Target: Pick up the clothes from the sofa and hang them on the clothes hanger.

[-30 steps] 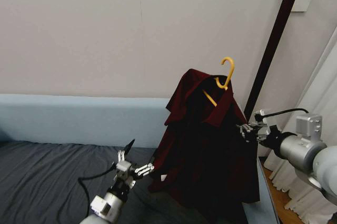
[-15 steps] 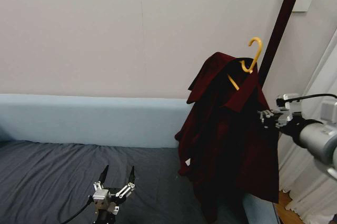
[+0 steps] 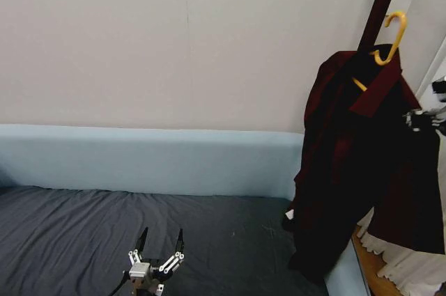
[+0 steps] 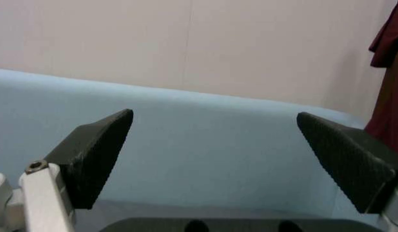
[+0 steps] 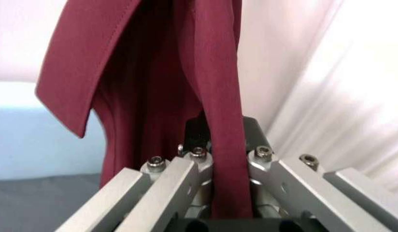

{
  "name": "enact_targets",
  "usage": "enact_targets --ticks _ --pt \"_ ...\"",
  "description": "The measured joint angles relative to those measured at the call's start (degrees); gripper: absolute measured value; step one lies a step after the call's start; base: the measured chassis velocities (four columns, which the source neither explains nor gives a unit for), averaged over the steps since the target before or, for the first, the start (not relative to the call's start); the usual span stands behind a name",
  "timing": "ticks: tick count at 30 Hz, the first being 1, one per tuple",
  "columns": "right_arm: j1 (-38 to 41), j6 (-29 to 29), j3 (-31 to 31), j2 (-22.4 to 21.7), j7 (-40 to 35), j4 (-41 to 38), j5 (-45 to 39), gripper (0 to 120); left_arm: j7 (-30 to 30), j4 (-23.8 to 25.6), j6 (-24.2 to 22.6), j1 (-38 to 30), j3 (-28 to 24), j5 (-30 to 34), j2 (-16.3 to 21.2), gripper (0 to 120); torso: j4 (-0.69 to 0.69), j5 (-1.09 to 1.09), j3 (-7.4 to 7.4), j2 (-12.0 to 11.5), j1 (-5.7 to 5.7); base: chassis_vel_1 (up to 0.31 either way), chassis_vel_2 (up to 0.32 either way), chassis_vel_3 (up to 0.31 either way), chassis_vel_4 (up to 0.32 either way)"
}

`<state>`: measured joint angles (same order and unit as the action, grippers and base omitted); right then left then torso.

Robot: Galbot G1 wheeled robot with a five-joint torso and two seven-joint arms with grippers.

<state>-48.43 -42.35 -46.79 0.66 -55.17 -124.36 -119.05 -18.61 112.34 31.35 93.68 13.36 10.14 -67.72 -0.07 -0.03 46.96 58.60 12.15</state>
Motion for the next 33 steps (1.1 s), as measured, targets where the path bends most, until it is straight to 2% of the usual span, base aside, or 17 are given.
enact_targets --ticks 3,10,14,17,24,27,30,33 --pt "0.2 0.0 0.2 -2.9 -0.3 2.5 0.1 1 0.1 -0.4 0.6 0.3 -0.5 -0.3 -0.2 100 0.0 -0.01 0.0 0.0 0.0 0.0 0.0 0.0 0.0" --pt "1.6 0.0 4.0 -5.6 0.2 6.2 3.4 1 0.1 -0.4 1.1 0.3 -0.9 -0.4 0.0 100 0.0 -0.01 0.0 0.0 0.0 0.0 0.0 0.0 0.0" --pt "4.2 0.1 10.6 -6.9 3.0 10.3 11.4 1 0.1 -0.4 1.1 0.2 -2.2 -0.9 0.5 100 0.0 0.01 0.0 0.0 0.0 0.0 0.0 0.0 0.0" --pt "3.8 0.1 11.4 -7.4 4.3 12.9 13.6 1 0.2 -0.4 1.0 0.0 -3.5 -1.9 0.6 100 0.01 -0.02 0.0 0.0 0.0 0.0 0.0 0.0 0.0" --pt "1.3 0.4 12.7 -6.2 12.3 20.8 25.3 1 0.2 1.4 -1.5 1.4 -2.9 -2.9 0.2 100 0.0 0.0 0.0 0.0 0.01 0.0 0.0 0.0 0.0" --pt "1.1 0.4 12.7 -5.3 15.0 22.6 27.6 1 -0.2 2.5 -3.0 2.8 -2.3 -3.0 -0.1 100 0.0 0.01 0.0 0.0 0.01 0.0 0.0 0.0 0.0" --pt "0.7 1.8 13.2 -4.2 22.2 23.3 35.7 1 -1.2 3.9 -5.2 4.7 -0.8 -4.4 -1.1 100 0.0 0.01 0.0 0.0 0.0 0.0 0.0 0.0 0.0" --pt "0.4 2.7 13.3 -3.7 24.2 22.6 38.9 1 -1.8 5.1 -6.6 5.9 -0.3 -6.1 -1.5 100 0.02 -0.01 0.0 0.0 0.0 0.0 0.0 0.0 0.0"
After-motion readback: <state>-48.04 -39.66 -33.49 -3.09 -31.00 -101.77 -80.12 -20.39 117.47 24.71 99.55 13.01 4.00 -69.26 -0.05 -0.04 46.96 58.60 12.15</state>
